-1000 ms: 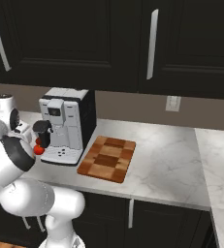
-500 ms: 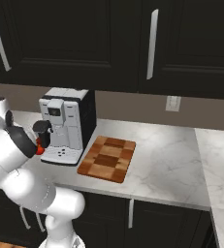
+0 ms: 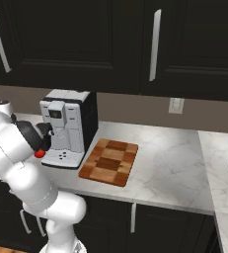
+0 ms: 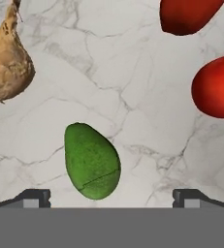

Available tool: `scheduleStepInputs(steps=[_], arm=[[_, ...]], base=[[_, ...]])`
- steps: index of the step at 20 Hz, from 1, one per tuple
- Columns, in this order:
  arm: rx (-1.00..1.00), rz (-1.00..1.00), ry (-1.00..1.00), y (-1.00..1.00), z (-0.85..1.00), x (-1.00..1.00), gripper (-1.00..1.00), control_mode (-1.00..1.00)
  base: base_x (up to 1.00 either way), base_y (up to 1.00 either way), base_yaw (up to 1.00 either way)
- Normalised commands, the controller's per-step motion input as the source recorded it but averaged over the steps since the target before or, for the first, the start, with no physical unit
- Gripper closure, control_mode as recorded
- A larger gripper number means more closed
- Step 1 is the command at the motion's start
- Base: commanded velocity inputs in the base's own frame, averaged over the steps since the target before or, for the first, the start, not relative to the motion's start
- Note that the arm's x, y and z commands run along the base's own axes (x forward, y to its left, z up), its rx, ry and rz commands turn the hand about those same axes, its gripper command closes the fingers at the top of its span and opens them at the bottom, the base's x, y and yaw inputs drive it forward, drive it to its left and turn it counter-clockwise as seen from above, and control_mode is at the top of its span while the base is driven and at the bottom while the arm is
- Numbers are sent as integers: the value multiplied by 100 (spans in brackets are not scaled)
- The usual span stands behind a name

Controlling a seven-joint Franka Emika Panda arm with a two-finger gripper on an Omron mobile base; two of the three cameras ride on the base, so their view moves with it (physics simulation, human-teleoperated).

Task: Place the avocado, onion, tomato, and bell pepper on the cutting board.

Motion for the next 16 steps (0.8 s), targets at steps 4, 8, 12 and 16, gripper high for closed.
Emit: scheduleStepInputs(steps=[4,8,12,16], arm=[[0,0,0,17,-8,-1,-100,-100],[0,0,0,17,-6,-10,-100,-100],[0,0,0,2,-18,0,-100,-100],[0,0,0,0,-20,0,-100,-100]], base=[[0,0,0],[0,0,0],[0,0,0],[0,0,0]])
